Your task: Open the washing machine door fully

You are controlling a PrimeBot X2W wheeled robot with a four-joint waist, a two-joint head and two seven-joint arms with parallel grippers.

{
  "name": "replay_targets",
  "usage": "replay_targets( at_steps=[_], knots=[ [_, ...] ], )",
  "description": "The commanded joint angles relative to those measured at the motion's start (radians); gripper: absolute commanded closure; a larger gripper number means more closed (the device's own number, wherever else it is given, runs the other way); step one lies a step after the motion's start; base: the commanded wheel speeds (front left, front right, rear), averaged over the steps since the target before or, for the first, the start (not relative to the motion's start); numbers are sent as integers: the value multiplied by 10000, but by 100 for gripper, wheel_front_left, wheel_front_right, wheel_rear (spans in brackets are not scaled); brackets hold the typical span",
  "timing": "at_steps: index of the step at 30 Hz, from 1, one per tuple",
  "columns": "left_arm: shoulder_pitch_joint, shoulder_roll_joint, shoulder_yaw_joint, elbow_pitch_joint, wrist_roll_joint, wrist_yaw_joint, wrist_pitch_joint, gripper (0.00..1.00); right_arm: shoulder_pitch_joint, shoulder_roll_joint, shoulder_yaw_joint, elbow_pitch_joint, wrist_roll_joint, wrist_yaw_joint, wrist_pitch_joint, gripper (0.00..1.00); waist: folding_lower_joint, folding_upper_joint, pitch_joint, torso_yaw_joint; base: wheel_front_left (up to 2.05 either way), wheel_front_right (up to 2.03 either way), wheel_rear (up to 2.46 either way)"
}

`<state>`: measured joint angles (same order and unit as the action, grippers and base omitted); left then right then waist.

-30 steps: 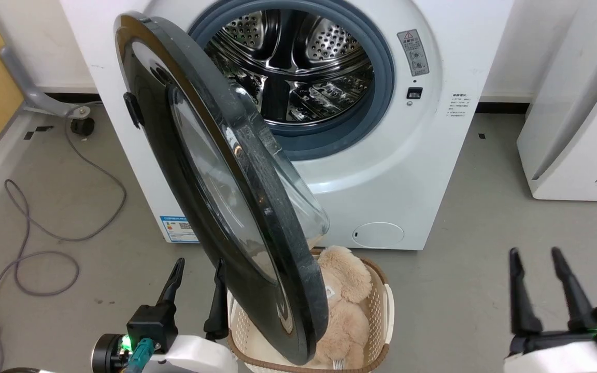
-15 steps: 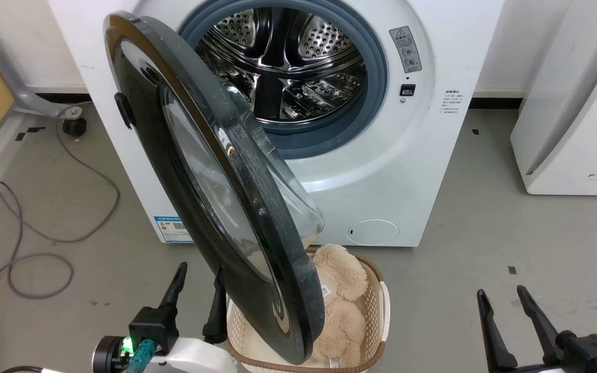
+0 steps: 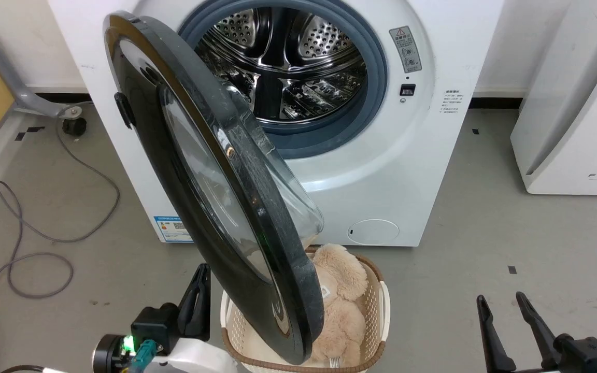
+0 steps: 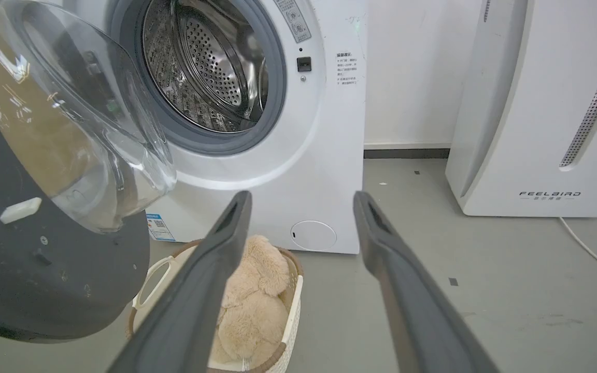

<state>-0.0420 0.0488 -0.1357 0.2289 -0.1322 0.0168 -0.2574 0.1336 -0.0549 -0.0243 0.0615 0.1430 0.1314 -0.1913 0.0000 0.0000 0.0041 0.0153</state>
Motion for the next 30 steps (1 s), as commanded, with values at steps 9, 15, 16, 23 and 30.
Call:
replay_targets(
  at_steps=[9,15,16,23,30],
  knots=[
    [-705,126,386,-2538,512,7,-44,100,-92,47,-36,140,152,-7,-68,0,0,0,9,127,0,0,0],
    [-1327,215,429,-4640,1016,107,-44,100,-121,47,-28,214,209,-7,-76,0,0,0,-28,133,0,0,0],
    [-1437,223,402,-4990,1095,119,-44,100,-117,47,-30,226,218,-7,-80,0,0,0,-32,131,0,0,0],
    [-2018,208,-247,-6727,1308,-43,-44,100,-120,47,-31,310,298,-7,-77,0,0,0,-12,91,0,0,0],
    [-1869,112,-1615,-6947,952,-418,-44,100,-127,47,-2,406,385,-7,-72,0,0,0,27,23,0,0,0]
  ],
)
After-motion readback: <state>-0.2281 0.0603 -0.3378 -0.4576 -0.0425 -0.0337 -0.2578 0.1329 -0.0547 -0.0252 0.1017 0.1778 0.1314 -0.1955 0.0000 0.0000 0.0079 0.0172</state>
